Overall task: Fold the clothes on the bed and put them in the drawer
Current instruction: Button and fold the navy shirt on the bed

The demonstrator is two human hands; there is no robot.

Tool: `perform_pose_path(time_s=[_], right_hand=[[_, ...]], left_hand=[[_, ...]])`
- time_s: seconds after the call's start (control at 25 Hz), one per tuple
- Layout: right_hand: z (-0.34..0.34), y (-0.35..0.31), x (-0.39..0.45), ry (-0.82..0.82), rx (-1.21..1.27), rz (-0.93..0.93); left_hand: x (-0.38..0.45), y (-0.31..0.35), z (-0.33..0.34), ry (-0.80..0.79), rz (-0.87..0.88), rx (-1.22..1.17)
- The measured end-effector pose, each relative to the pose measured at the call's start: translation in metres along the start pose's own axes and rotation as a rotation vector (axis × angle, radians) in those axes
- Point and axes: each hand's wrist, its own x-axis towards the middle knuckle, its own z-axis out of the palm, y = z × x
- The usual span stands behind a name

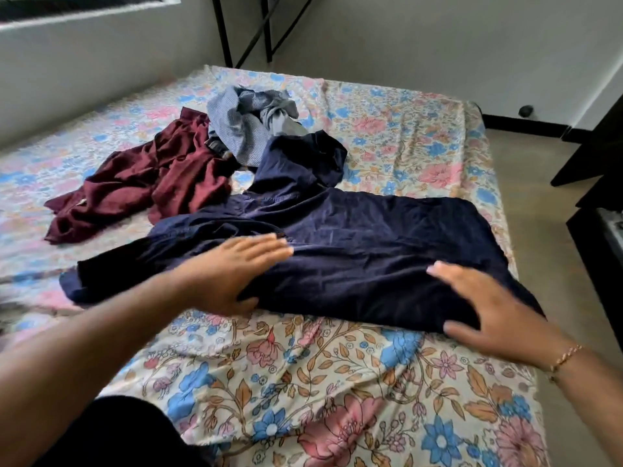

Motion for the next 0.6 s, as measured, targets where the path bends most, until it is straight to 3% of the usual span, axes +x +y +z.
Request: perform_pose_path(time_s=[0.08, 0.24, 0.4, 0.6], right_hand=[[0.024, 0.002, -0.01, -0.203, -0.15, -0.065], [0.024, 0.036, -0.008, -0.194, -0.233, 0.054], [0.011, 0.047, -0.003, -0.204, -0.222, 0.21], [0.003, 0.034, -0.017, -0.266, -0.232, 0.333]], left_hand=[[-0.021, -0.013, 0.035, -0.069, -0.049, 0.018], [-0.043, -0.043, 0.051, -0.001, -0.087, 0.117], [-0.054, -0.078, 0.052, 0.106, -0.237, 0.134], [-0.065, -0.086, 0.049, 0.019, -0.221, 0.095]])
